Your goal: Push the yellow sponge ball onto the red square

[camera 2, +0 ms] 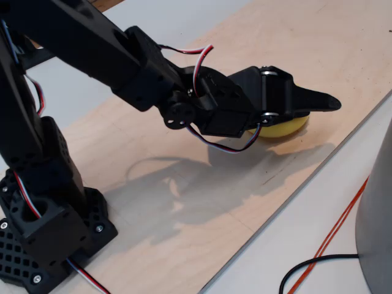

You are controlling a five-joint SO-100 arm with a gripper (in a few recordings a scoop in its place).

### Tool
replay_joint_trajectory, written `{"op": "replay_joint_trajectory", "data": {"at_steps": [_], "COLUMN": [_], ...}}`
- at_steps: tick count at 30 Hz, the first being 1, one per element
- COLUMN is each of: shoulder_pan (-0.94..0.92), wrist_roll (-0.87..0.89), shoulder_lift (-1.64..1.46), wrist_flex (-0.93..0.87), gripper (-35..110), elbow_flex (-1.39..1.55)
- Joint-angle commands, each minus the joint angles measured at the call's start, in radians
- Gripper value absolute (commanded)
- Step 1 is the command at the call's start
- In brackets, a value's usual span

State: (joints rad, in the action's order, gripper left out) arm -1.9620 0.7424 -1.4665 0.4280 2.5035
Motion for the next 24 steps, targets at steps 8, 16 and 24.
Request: {"op": "replay_joint_trajectory", "data": {"at_steps": [8,16,24], "shoulder_pan": [0.106,0.149,0.178], "wrist_roll": [0.083,0.123,0.150], "shoulder_lift": [-0.015,-0.017,-0.020], "wrist_flex": [0.003,0.003,0.003], "gripper": [21,21,21], "elbow_flex": [0.026,0.015,0.006]}}
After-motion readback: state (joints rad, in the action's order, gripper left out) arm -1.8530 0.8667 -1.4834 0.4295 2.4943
